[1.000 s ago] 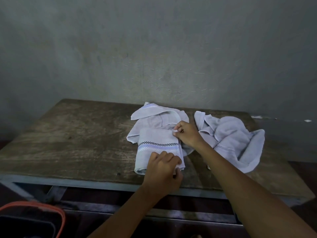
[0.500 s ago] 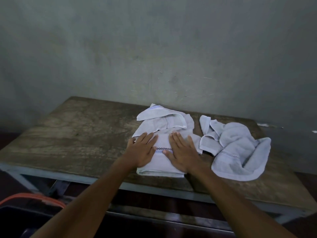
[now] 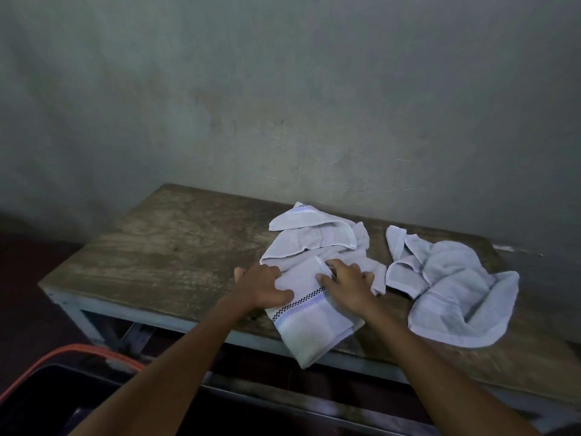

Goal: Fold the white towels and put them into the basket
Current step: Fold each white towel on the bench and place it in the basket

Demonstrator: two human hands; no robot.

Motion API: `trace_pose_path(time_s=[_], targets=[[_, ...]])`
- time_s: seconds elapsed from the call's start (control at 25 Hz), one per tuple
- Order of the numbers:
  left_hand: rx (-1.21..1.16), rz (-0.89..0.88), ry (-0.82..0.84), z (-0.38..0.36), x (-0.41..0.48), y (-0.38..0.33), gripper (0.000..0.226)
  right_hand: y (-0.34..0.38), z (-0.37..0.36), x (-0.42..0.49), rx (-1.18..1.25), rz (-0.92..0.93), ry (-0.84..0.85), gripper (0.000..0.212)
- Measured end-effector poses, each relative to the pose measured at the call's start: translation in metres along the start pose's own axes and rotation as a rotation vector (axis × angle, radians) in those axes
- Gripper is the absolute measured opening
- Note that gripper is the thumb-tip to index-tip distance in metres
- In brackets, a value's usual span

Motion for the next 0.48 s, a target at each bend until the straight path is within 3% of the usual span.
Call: trace_pose_path(time_s=[0.28, 0.48], targets=[[-0.43, 0.019, 0.054, -0.004, 0.02, -0.02, 0.045, 0.001, 0.0, 0.015, 0.302, 0.002, 0.073, 0.016], [-0.792, 0.084, 0.095, 0.001, 0.02, -0.01, 0.038, 0.009, 0.002, 0.013, 0.446, 0.026, 0.186, 0.021]])
Point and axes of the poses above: each hand's wrist, its own x-axis towards the middle knuckle, its own z-axis out of the back of the hand, y = z × x, the point moved 8 cm from there along x, towards the middle knuckle, and after that the axes turned 2 degrees about -y, right-handed, at the moved point
